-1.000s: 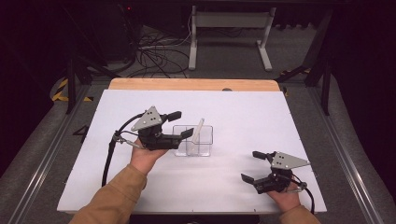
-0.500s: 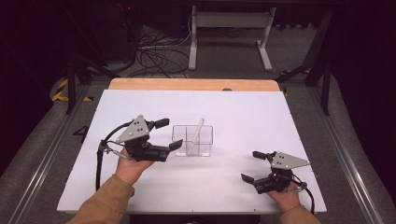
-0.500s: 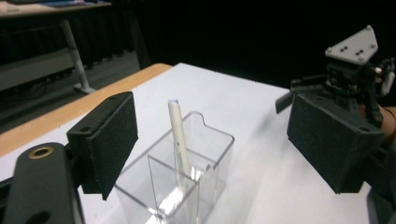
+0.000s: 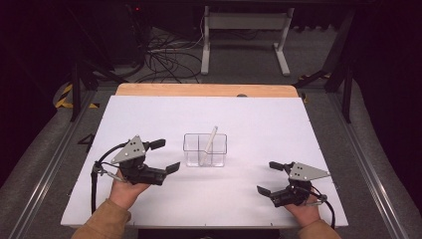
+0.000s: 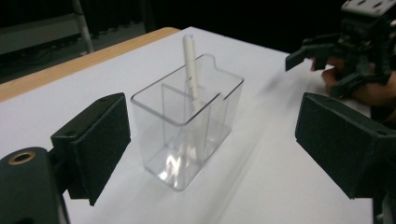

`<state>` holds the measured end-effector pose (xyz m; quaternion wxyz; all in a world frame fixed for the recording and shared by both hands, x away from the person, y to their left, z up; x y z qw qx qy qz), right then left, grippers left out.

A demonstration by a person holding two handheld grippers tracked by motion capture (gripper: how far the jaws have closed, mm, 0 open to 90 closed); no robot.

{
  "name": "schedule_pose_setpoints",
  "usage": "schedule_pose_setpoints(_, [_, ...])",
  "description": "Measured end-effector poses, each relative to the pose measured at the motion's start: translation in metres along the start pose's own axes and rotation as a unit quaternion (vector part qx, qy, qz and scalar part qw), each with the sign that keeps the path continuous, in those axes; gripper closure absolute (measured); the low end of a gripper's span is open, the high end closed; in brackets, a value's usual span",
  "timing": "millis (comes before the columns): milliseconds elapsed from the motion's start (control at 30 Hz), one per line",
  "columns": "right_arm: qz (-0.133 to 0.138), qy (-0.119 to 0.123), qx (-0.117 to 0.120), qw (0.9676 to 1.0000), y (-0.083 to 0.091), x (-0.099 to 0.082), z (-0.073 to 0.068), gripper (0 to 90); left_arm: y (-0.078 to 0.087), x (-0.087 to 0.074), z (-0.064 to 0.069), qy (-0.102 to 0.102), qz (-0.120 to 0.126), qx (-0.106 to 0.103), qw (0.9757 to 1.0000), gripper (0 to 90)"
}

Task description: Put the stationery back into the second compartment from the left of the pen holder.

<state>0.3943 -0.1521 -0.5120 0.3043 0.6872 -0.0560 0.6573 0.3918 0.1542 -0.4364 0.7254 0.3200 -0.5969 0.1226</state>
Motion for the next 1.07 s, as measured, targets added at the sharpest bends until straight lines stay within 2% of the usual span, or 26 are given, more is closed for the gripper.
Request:
schedule_pose_setpoints(233, [0.0,0.002,-0.002,1.0,0.0,0.0,0.0,4.7,0.005,-0.024,-0.007,-0.001,-0.011,0.003,0.9999,11.1])
schedule_pose_setpoints(333, [-0.001,0.004,-0.002,1.0,0.0,-0.001,0.0,4.7,0.005,-0.034,-0.008,0.017,-0.013,-0.007,0.9997,10.9])
schedule_pose_setpoints(433, [-0.002,0.005,-0.002,1.0,0.0,-0.001,0.001,4.7,0.005,-0.044,-0.009,0.026,-0.015,-0.007,0.9995,10.7])
schedule_pose_setpoints(667, [-0.002,0.003,-0.001,1.0,0.0,-0.001,0.0,4.6,0.008,-0.069,-0.011,0.013,-0.025,0.005,0.9996,9.7])
schedule_pose_setpoints(733, [-0.001,0.004,-0.001,1.0,0.0,-0.001,0.0,4.5,0.01,-0.077,-0.01,0.013,-0.026,0.002,0.9996,9.1])
schedule_pose_setpoints(800, [-0.001,0.004,0.0,1.0,0.0,0.0,0.0,4.6,0.012,-0.085,-0.01,0.013,-0.019,0.004,0.9997,7.7])
schedule_pose_setpoints(933, [0.0,0.004,0.001,1.0,0.0,0.0,-0.001,4.5,0.015,-0.095,-0.009,0.032,-0.019,-0.005,0.9993,6.6])
schedule_pose_setpoints(1067, [0.001,0.004,0.002,1.0,0.0,0.0,-0.001,4.5,0.016,-0.094,-0.01,0.043,-0.012,-0.005,0.999,5.7])
Point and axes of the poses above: each handheld gripper's, and its own axes: y roughly backward along the jaws, x roughly out of its top, z roughly to its right, the point moved 10 cm from there along -y, roughly forward along the jaws, and after that the axes turned 4 degrees about y, right-handed, at the moved point
